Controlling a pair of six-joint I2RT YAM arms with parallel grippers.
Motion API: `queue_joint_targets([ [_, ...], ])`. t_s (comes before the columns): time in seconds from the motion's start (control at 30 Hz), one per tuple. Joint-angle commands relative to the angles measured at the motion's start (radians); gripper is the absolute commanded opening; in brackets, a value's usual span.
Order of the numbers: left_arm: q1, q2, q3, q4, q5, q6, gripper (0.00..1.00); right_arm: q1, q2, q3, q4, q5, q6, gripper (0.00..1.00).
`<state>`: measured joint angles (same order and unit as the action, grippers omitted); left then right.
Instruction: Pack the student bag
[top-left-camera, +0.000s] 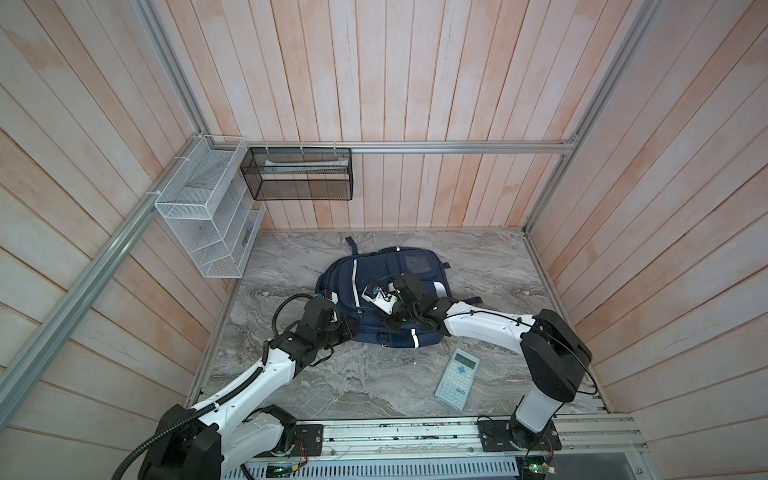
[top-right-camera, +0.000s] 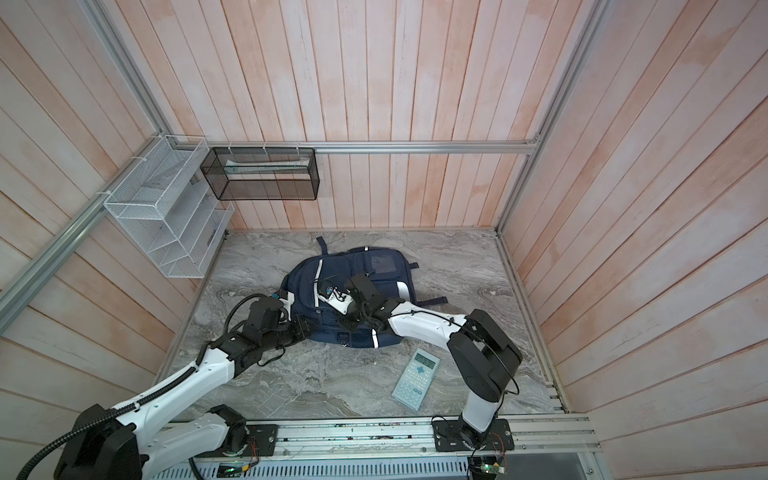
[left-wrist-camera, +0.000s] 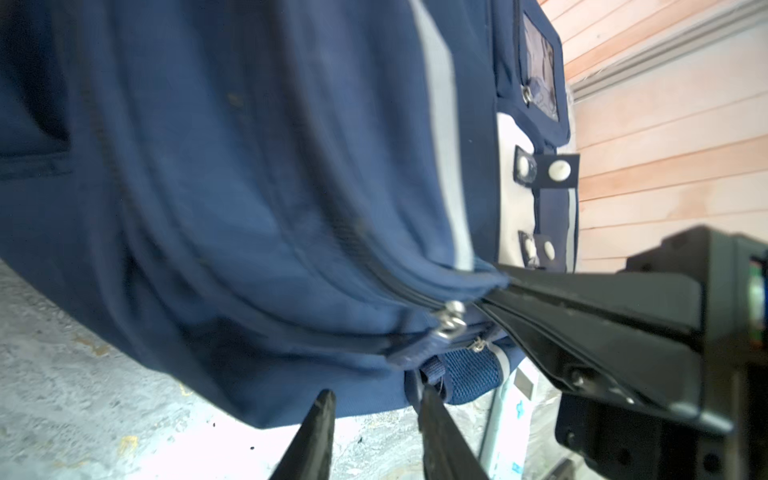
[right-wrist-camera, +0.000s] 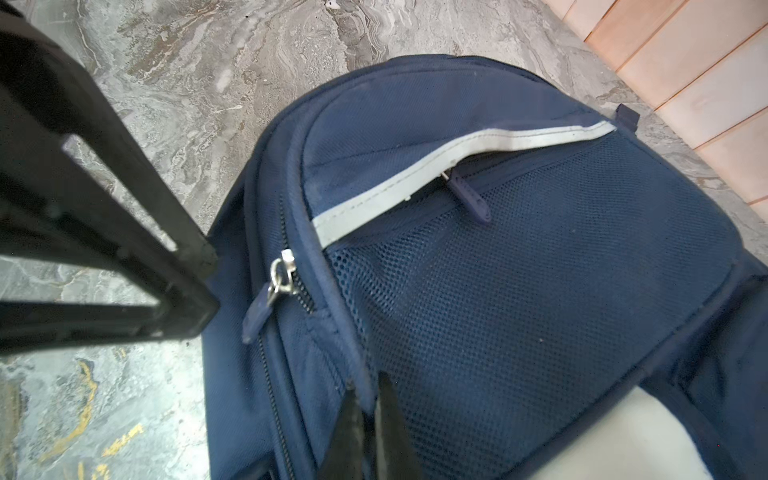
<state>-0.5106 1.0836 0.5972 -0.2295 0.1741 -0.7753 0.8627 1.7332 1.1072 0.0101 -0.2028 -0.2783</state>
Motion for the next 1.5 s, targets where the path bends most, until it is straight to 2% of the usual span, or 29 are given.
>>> queue_joint_targets([
  [0.0, -0.051, -0.018, 0.059, -0.011, -0.152, 0.074, 0.38, 0.019, -0.011, -0.012, -0.01, -0.011, 0.039, 0.0],
  [0.13, -0.1, -0.016, 0.067, 0.007, -0.24, 0.094, 0.38, 0.02, 0.0, 0.0, -0.017, -0.016, 0.05, 0.0],
  [0.23, -0.097, 0.028, 0.07, 0.013, -0.24, 0.104, 0.45, 0.023, 0.004, 0.012, -0.028, -0.02, 0.058, 0.0],
  [0.47, -0.105, 0.114, 0.123, -0.023, -0.283, 0.167, 0.45, 0.038, 0.003, 0.024, -0.033, -0.024, 0.072, 0.0],
  [0.6, -0.118, 0.139, 0.147, -0.017, -0.311, 0.191, 0.41, 0.065, 0.02, 0.033, -0.033, -0.014, 0.088, 0.0],
  [0.8, -0.134, 0.228, 0.192, -0.057, -0.36, 0.205, 0.26, 0.083, 0.02, 0.027, -0.015, -0.044, 0.127, 0.0],
  [0.97, -0.134, 0.225, 0.207, -0.121, -0.403, 0.214, 0.07, 0.082, 0.0, 0.002, -0.021, -0.019, 0.12, 0.0],
  [1.07, -0.103, 0.201, 0.212, -0.145, -0.395, 0.226, 0.0, 0.083, -0.001, -0.008, -0.05, -0.005, 0.11, 0.0],
  [1.2, 0.005, 0.179, 0.199, -0.145, -0.314, 0.253, 0.0, 0.081, -0.023, -0.035, -0.079, 0.026, 0.095, 0.0],
  [1.37, 0.106, 0.164, 0.245, -0.186, -0.275, 0.315, 0.0, 0.066, -0.067, -0.073, -0.162, 0.159, 0.04, 0.0],
  [1.47, 0.129, 0.15, 0.247, -0.199, -0.253, 0.334, 0.0, 0.024, -0.121, -0.121, -0.174, 0.241, 0.027, 0.0],
])
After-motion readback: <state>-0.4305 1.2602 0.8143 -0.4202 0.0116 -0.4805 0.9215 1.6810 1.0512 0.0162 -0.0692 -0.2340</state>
